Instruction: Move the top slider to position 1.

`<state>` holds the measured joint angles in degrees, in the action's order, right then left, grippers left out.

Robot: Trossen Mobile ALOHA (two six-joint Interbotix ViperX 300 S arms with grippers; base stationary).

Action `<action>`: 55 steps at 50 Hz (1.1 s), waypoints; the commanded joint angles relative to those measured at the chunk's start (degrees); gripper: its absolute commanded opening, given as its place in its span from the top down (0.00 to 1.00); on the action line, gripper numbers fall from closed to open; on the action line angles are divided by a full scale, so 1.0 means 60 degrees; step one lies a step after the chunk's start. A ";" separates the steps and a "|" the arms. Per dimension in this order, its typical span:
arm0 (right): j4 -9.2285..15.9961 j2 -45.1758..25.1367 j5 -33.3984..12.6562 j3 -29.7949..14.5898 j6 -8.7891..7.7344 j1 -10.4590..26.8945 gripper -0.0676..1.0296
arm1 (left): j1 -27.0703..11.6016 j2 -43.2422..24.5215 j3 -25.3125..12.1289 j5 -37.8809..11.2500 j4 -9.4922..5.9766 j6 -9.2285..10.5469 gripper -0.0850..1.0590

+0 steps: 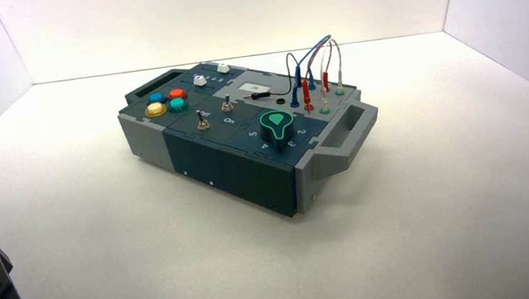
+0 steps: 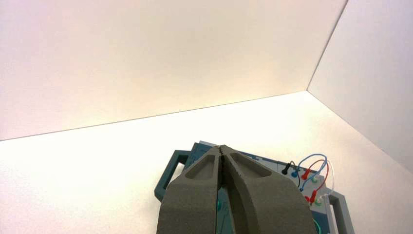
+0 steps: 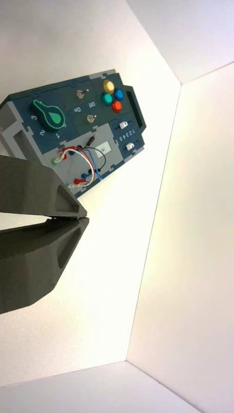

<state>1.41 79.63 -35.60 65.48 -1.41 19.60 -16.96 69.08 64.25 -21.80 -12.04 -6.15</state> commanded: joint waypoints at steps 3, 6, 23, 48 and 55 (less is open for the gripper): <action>0.0015 -0.0103 0.0029 -0.0146 0.0044 -0.0015 0.96 | 0.0044 -0.0059 -0.0103 0.0029 -0.0029 -0.0015 0.95; 0.0015 -0.0103 0.0029 -0.0146 0.0029 -0.0015 0.96 | 0.0044 -0.0059 -0.0103 0.0029 -0.0029 -0.0015 0.95; 0.0029 -0.0117 0.0029 -0.0146 0.0044 -0.0015 0.96 | 0.0044 -0.0176 -0.0088 0.0044 -0.0044 -0.0015 0.95; 0.0029 -0.0146 0.0044 -0.0146 0.0044 -0.0015 0.96 | -0.0161 -0.4512 -0.1509 0.0015 -0.0249 0.0015 0.95; 0.0029 -0.0146 0.0044 -0.0146 0.0044 -0.0029 0.96 | -0.0791 -0.6694 -0.2695 0.0029 -0.0234 -0.0015 0.95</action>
<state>1.41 79.63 -35.77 65.48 -1.41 19.60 -18.98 37.35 54.49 -22.15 -13.36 -6.15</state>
